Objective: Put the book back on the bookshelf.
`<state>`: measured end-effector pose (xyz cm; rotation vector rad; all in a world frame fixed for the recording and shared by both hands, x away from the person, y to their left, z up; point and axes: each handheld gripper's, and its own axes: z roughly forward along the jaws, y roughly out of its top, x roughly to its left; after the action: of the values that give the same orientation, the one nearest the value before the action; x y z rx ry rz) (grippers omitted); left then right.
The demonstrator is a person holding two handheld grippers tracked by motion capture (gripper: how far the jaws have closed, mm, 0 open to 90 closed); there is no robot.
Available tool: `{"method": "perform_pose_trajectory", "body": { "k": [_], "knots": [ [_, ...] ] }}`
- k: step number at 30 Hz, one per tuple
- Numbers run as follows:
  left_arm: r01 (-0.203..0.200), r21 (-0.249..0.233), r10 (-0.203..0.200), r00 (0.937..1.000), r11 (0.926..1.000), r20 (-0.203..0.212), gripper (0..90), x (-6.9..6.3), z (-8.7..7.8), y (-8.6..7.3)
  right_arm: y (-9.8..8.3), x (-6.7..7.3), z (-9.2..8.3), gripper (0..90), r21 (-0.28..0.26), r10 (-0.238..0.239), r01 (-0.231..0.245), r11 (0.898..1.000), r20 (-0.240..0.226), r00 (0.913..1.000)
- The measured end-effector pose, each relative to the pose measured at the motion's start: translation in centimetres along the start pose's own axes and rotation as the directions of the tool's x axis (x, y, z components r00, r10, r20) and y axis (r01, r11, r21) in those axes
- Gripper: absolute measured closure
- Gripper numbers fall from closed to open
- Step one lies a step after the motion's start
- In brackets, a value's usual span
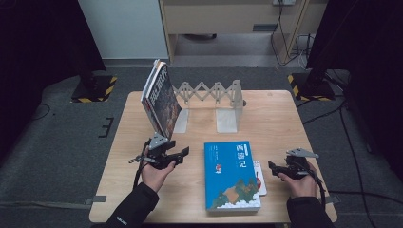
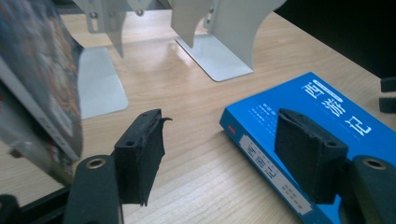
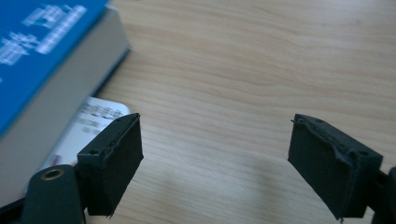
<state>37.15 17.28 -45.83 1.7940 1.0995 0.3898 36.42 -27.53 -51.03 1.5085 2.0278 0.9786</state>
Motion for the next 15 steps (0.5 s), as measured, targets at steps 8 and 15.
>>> {"method": "perform_pose_trajectory", "body": {
  "k": [8, 15],
  "knots": [
    [-0.038, 0.048, 0.037, 0.9989, 0.9981, 0.029, 30.6, -0.9, 1.3, -0.6, 0.8, 1.6, -0.4, 19.0, -0.04, -0.011, 0.009, 0.999, -0.054, 0.9985],
    [-0.064, 0.099, 0.058, 0.9966, 0.9931, 0.059, 29.8, -1.8, 2.9, -1.3, 1.3, 3.1, -0.4, 19.3, -0.047, -0.013, 0.007, 0.999, -0.113, 0.9935]
  ]
}}
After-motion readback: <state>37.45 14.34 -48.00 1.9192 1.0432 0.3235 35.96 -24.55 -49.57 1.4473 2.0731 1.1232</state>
